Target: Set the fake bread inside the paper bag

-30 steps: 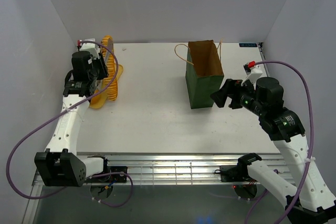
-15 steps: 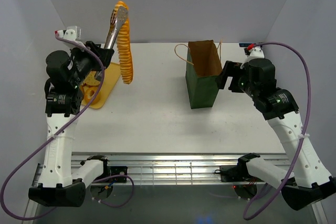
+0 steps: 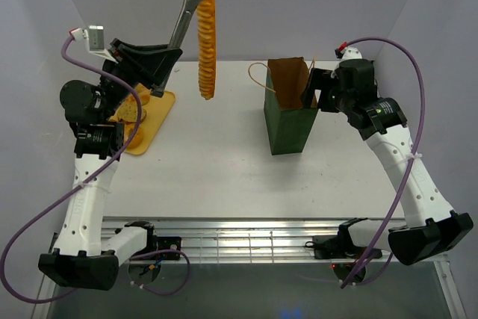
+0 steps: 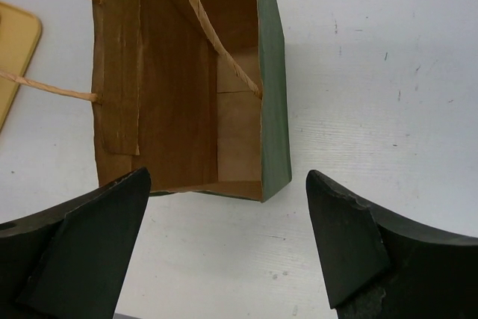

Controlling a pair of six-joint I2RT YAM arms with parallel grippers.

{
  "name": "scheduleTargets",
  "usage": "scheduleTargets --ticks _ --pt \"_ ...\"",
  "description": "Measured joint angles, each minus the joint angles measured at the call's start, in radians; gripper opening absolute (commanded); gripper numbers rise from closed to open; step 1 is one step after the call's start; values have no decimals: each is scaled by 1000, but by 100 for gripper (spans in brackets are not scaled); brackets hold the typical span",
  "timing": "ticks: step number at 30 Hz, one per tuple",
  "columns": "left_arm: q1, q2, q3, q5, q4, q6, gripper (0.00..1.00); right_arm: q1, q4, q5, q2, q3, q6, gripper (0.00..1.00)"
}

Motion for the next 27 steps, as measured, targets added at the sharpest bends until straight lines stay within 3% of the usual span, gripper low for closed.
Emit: scheduleTargets --ticks 5,12,27 --pt "-150 89 11 -13 121 -35 32 -11 5 -26 31 15 2 88" --pt "-343 281 125 -48 170 6 31 -32 22 -54 35 15 6 87" --pt "-466 546 288 -106 243 102 29 -56 76 -101 35 -9 10 75"
